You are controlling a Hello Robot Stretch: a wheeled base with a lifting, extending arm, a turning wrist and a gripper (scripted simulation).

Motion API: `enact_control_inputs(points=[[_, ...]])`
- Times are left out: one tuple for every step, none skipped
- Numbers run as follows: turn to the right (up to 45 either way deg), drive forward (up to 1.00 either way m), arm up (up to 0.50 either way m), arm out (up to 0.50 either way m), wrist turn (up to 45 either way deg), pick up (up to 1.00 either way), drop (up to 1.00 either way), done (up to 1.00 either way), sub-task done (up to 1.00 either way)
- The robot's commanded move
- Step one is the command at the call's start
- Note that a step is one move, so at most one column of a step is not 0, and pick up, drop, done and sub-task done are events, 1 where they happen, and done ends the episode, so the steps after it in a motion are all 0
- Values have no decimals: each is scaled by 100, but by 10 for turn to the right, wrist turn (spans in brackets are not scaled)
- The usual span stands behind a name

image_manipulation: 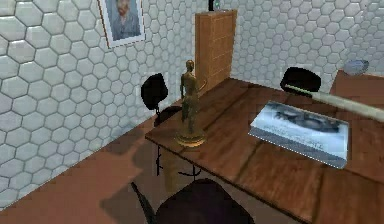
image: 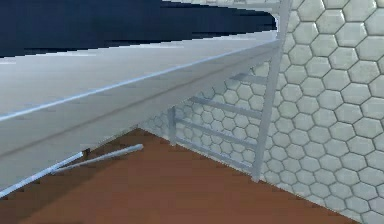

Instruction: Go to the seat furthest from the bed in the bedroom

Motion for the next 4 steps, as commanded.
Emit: enact_control_inputs(points=[[-450,0,0,0,0,0,0,0,0],[450,0,0,0,0,0,0,0,0],[180,0,0,0,0,0,0,0,0],[0,60,0,0,0,0,0,0,0]])
